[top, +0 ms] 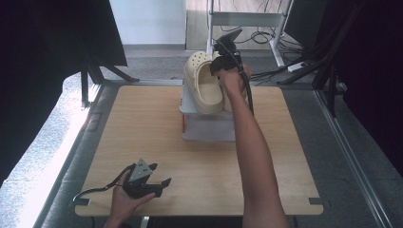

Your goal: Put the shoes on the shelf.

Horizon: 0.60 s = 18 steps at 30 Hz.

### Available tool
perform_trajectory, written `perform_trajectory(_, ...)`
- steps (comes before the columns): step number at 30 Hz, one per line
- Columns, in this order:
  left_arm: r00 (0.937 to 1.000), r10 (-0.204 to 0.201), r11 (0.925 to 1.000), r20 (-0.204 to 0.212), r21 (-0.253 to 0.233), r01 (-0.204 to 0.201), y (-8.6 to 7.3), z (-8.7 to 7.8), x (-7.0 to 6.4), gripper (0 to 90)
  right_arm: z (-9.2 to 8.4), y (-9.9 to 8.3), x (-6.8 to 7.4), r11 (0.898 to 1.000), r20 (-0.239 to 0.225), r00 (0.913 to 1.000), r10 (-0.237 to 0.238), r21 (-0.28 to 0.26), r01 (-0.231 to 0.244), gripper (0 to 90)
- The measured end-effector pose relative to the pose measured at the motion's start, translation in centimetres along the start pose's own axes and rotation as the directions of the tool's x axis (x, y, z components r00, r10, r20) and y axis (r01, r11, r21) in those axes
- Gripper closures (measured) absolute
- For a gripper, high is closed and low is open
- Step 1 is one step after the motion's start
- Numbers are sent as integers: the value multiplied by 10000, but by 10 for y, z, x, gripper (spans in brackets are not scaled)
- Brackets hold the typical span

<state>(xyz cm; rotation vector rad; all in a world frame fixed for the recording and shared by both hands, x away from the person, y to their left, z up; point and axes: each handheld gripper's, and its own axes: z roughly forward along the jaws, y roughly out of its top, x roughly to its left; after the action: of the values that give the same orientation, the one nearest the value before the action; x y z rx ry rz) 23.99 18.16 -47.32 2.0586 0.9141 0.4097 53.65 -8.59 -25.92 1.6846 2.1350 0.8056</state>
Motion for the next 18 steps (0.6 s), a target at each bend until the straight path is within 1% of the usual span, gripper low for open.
perform_trajectory(2,10000,5,10000,-23,-2,-5,0,-1,0,250,4,2,3,9997,39,9998,216,73,-216,649)
perform_trajectory(5,10000,11,10000,-21,-10,-11,0,-1,1,251,9,4,7,9991,233,9988,425,9,-426,649)
perform_trajectory(6,10000,19,10000,-18,-8,-19,0,-1,1,251,10,4,9,9984,278,9980,566,-43,-565,648)
perform_trajectory(9,10000,14,10000,-3,-15,-14,0,-1,1,250,15,6,12,9951,372,9945,983,-107,-980,646)
perform_trajectory(11,10000,21,10000,1,-28,-21,0,-1,1,250,18,7,12,9912,415,9904,1321,-191,-1314,646)
perform_trajectory(14,10000,28,10000,-12,-50,-28,0,-2,1,250,21,7,11,9884,593,9867,1514,-216,-1504,645)
perform_trajectory(15,10000,26,10000,-12,-48,-26,0,-2,1,251,23,6,11,9869,720,9843,1612,-237,-1599,645)
perform_trajectory(18,10000,14,10000,-7,-63,-14,0,-1,0,251,25,6,9,9850,851,9815,1713,-336,-1690,644)
